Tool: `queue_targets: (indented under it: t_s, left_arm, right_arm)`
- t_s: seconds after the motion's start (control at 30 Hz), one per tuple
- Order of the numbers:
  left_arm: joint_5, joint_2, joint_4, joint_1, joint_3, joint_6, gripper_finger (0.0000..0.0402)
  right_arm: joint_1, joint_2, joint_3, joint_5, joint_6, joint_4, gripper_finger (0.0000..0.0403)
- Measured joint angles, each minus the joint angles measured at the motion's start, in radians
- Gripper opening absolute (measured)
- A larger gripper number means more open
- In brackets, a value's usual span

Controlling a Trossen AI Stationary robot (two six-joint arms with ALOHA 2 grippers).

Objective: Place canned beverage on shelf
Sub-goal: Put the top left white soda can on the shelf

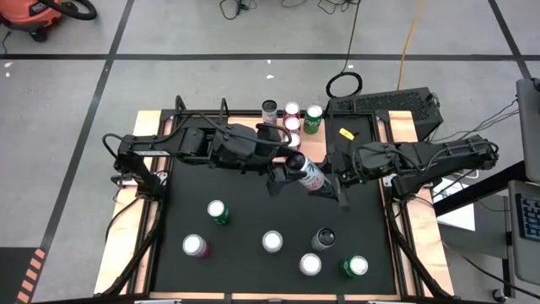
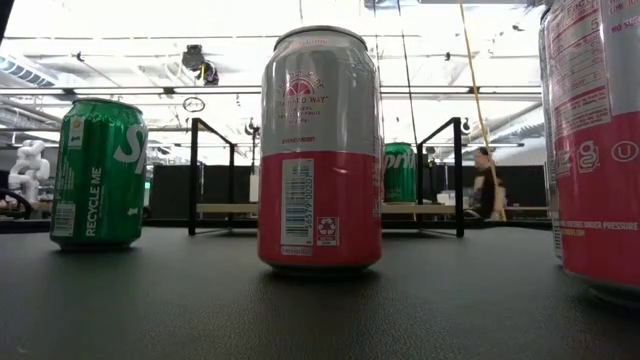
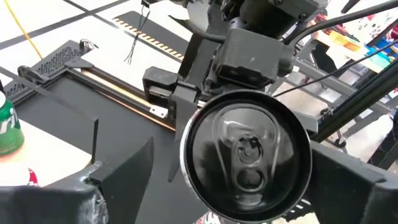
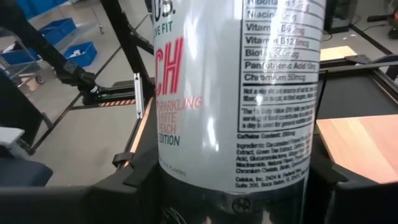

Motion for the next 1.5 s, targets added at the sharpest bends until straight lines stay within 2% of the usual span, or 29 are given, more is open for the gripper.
queue_targets:
  t_s: [0.57, 0.9, 1.13, 1.5]
  left_arm:
    - [0.016, 0.0, 0.001, -0.007, 0.0, 0.008, 0.0248]
    - [0.025, -0.005, -0.011, -0.007, -0.002, 0.078, 0.0246]
    - [0.053, -0.053, -0.019, 0.017, -0.003, 0.079, 0.0246]
    - [0.079, -0.128, -0.119, 0.111, -0.002, 0.175, 0.0245]
  right_arm:
    - [0.0, 0.0, 0.0, 0.01, -0.014, -0.003, 0.0232]
    - [0.0, 0.0, 0.004, 0.026, 0.012, -0.005, 0.0276]
    - [0.0, -0.027, 0.005, 0.023, 0.06, -0.126, 0.0309]
    - [0.0, -0.095, 0.003, 0.025, 0.065, -0.227, 0.0314]
